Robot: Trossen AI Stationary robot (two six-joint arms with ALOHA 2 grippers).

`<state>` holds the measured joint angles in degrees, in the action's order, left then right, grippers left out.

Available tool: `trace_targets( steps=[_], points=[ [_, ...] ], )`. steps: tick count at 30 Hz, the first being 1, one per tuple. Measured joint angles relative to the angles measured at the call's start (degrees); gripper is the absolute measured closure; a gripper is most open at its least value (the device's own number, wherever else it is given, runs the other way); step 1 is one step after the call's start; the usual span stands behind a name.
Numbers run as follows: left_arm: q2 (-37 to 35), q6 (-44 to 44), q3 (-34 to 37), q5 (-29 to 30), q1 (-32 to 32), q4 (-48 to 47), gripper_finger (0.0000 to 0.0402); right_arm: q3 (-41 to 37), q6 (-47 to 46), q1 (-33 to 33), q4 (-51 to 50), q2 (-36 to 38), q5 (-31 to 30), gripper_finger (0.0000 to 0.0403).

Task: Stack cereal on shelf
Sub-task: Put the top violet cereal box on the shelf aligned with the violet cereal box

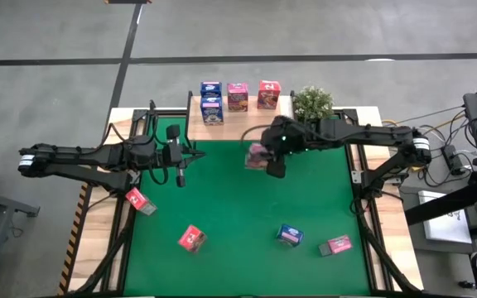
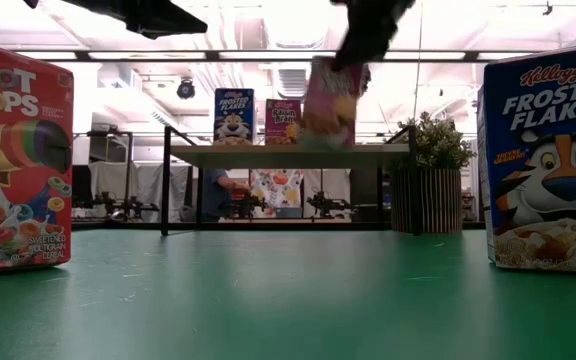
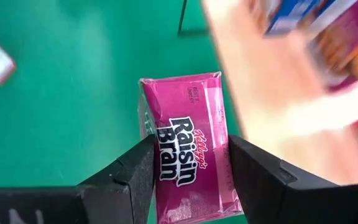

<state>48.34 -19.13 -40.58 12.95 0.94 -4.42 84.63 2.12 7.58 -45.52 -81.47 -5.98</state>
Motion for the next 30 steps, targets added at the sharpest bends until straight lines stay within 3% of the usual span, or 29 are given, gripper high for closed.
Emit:
trace_targets(
  steps=[6, 18, 30],
  points=[
    [-0.02, -1.34, -0.02, 0.00, -0.01, 0.19, 0.0402, 6.50, 2.05, 2.73, 2.19, -0.03, 0.00, 0.0227],
    [0.06, 0.03, 0.88, -0.02, -0.01, 0.35, 0.0402, 10.49, 10.83, 11.61, 5.25, -6.82, -0.07, 0.0227],
    [0.07, 1.47, 0.98, -0.02, -0.01, 0.37, 0.0402, 14.15, 14.36, 13.09, 5.60, -12.47, -0.04, 0.0222]
  ],
)
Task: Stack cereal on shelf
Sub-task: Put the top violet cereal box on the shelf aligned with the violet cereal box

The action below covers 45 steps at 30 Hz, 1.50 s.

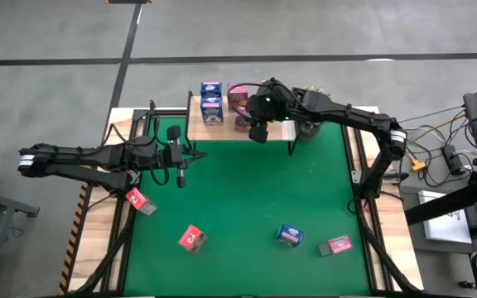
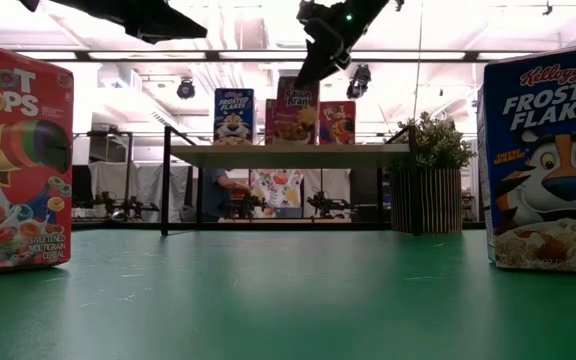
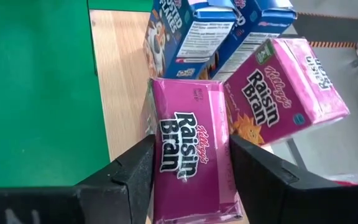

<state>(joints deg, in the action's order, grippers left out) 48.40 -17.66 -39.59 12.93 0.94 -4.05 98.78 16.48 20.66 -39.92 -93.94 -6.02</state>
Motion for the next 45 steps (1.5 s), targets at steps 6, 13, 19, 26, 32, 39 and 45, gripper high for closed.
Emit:
trace_targets(
  steps=[6, 13, 19, 26, 32, 39, 45],
  points=[
    [0.04, 0.47, 0.00, 0.00, -0.01, -0.04, 0.0402, 0.29, 0.12, 0.72, 0.86, -1.25, -0.04, 0.0189],
    [0.04, 0.75, 0.00, 0.00, -0.01, -0.24, 0.0402, 0.59, -0.57, 0.70, 1.34, -0.62, -0.30, 0.0165],
    [0.07, 0.71, 0.00, -0.02, 0.01, -1.27, 0.0402, 3.09, -4.84, -0.21, 1.25, 1.69, -0.57, 0.0168],
    [0.07, 0.71, 0.00, -1.48, -0.01, -1.36, 0.0402, 4.16, -7.86, -4.06, -5.44, 5.11, 0.00, 0.0197],
    [0.71, 0.88, 0.00, -2.03, -0.01, -1.30, 0.0402, 2.80, -14.28, -6.18, -17.06, 6.68, -0.20, 0.0245],
    [2.10, 0.82, 0.00, -2.03, -0.01, -0.05, 0.0402, -5.20, -15.35, -5.93, -16.80, 6.12, -9.27, 0.0318],
    [2.29, 0.73, 0.00, -2.03, -0.01, 0.76, 0.0402, -11.27, -10.75, -5.23, -5.81, 5.71, -13.61, 0.0370]
  ],
)
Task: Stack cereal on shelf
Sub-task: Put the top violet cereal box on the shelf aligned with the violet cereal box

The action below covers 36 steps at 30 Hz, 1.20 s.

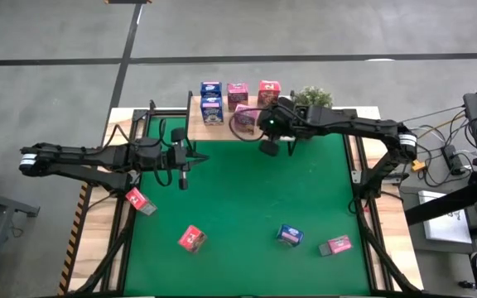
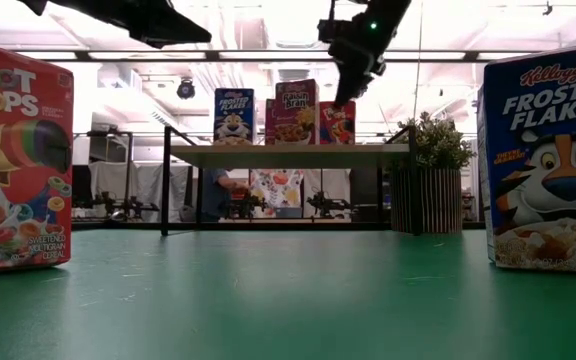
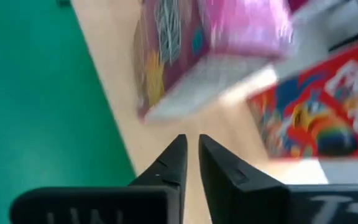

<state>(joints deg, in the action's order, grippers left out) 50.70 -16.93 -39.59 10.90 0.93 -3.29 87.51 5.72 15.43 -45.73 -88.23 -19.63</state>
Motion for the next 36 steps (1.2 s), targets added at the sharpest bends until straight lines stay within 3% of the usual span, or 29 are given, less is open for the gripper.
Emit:
trace_targets(
  steps=[10, 17, 20, 23, 28, 36],
  points=[
    [0.00, -0.35, 0.00, 0.00, 0.00, 0.06, 0.0402, -0.91, 5.34, 0.62, 12.82, -1.36, 0.08, 0.0394],
    [0.00, -0.39, 0.00, 0.02, 0.01, -0.40, 0.0402, -0.92, 1.37, 0.22, 7.76, -1.25, 0.93, 0.0394],
    [-0.02, -0.49, 0.00, 0.02, 0.01, -0.77, 0.0402, -1.05, -0.21, -0.67, 6.72, -1.07, 6.70, 0.0394],
    [-0.02, -1.01, 0.00, 0.02, 0.00, -0.68, 0.0402, -2.78, 0.08, -2.11, 11.19, -1.46, 9.58, 0.0394],
    [-0.02, -1.07, 0.00, 0.02, 0.02, -0.64, 0.0402, -8.44, 4.03, -2.77, 22.57, -1.53, 7.36, 0.0394],
    [-0.04, -1.20, 0.00, 0.02, 0.02, -0.59, 0.0402, -12.85, 7.38, -0.15, 30.93, -1.51, 5.46, 0.0394]
  ],
)
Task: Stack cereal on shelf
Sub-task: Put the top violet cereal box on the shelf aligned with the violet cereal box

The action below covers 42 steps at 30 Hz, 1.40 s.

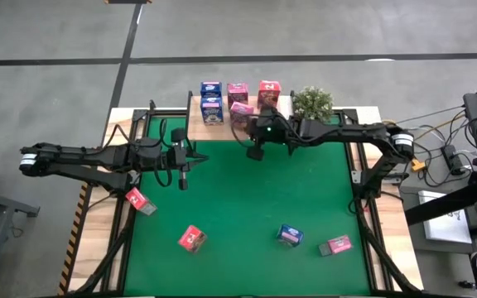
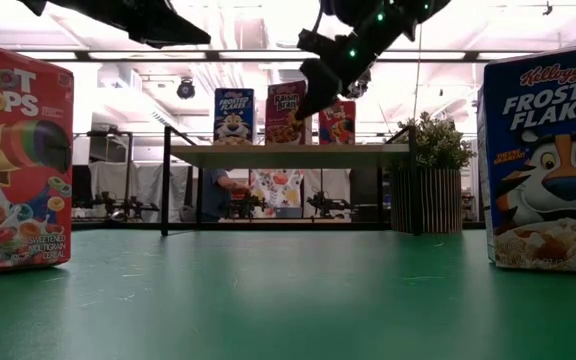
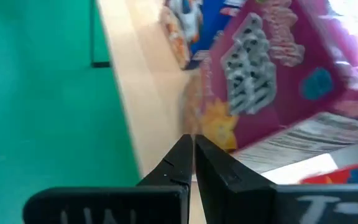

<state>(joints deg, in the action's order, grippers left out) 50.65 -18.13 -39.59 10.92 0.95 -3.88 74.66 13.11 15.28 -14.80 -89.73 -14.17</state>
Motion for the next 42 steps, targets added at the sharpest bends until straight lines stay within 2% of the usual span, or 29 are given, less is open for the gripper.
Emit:
trace_targets(
  steps=[8, 16, 23, 26, 30, 35, 39, 42],
  points=[
    [0.00, -0.02, 0.00, 0.02, 0.00, 0.00, 0.0402, 0.05, 1.11, 3.13, 0.56, 0.02, 0.03, 0.0394],
    [0.00, -0.02, 0.00, 0.02, -0.01, -0.01, 0.0402, 0.05, 1.10, 3.28, 0.33, 0.02, 0.26, 0.0394],
    [0.00, -0.02, 0.00, 0.02, -0.02, 0.00, 0.0402, 1.52, 0.09, 2.85, -8.49, 1.23, 0.62, 0.0394],
    [0.00, -0.02, 0.00, 0.02, -0.02, -0.02, 0.0402, 2.43, -0.47, 3.48, -12.10, 1.31, -2.76, 0.0394],
    [0.00, -0.02, 0.00, 0.02, -0.02, 0.00, 0.0402, 2.55, -0.46, 4.31, -10.29, 1.36, -7.95, 0.0394],
    [0.00, -0.02, 0.00, 0.02, -0.02, 0.00, 0.0402, 2.55, 0.35, 4.64, -5.39, 1.13, -7.73, 0.0394],
    [0.00, -0.02, -0.02, 0.02, -0.02, 0.00, 0.0402, 2.55, 0.13, 4.51, -3.90, 1.11, -2.87, 0.0394],
    [0.00, -0.02, -0.02, 0.03, -0.02, -0.01, 0.0402, 2.55, -1.11, 4.47, -4.78, 1.11, -2.34, 0.0394]
  ],
)
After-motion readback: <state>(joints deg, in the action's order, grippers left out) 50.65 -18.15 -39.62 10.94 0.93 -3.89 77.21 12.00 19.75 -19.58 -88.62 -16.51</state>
